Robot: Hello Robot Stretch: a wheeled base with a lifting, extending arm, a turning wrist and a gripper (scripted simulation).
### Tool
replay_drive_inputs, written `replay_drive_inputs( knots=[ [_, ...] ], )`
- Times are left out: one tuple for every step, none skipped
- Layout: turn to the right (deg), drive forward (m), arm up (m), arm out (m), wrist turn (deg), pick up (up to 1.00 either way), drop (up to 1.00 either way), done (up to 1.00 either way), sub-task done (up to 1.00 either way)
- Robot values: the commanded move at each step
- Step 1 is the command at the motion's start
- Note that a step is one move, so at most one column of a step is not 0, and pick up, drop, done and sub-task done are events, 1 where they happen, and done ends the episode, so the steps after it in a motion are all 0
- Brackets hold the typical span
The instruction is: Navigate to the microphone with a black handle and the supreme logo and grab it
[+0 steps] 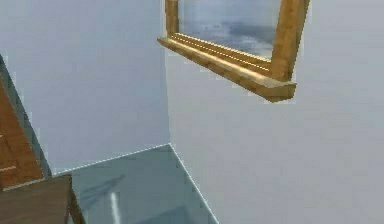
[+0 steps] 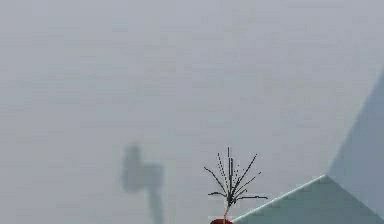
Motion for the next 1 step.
replay_drive_inputs(
  knots=[
    [-15.0,0.00,0.00,0.00,0.0,0.00,0.00,0.00,0.00]
  ],
)
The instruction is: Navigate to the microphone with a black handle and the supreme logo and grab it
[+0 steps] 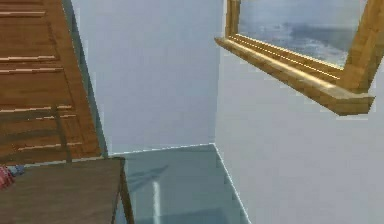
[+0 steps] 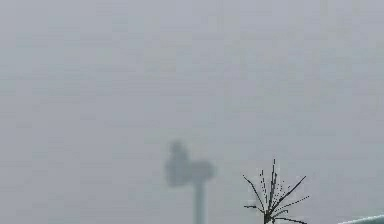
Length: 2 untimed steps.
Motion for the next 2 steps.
replay_drive_inputs(
  knots=[
    [0.0,1.00,0.00,0.00,0.0,0.00,0.00,0.00,0.00],
    [-6.0,0.00,0.00,0.00,0.0,0.00,0.00,0.00,0.00]
  ],
)
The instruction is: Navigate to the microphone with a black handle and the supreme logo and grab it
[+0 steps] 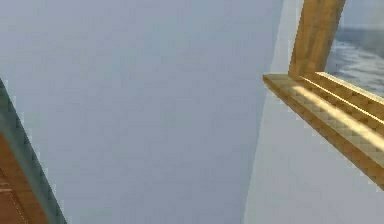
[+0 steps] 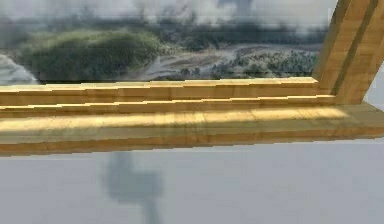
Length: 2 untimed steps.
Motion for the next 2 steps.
replay_drive_inputs(
  knots=[
    [0.0,0.05,0.00,0.00,0.0,0.00,0.00,0.00,0.00],
    [-45.0,0.00,0.00,0.00,0.0,0.00,0.00,0.00,0.00]
  ],
)
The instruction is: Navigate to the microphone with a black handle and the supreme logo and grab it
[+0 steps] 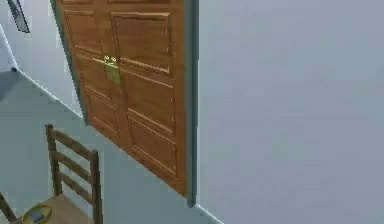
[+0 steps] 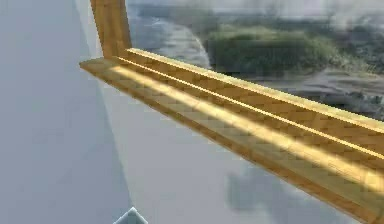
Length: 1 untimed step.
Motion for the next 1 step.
replay_drive_inputs(
  knots=[
    [-24.0,0.00,0.00,0.00,0.0,0.00,0.00,0.00,0.00]
  ],
)
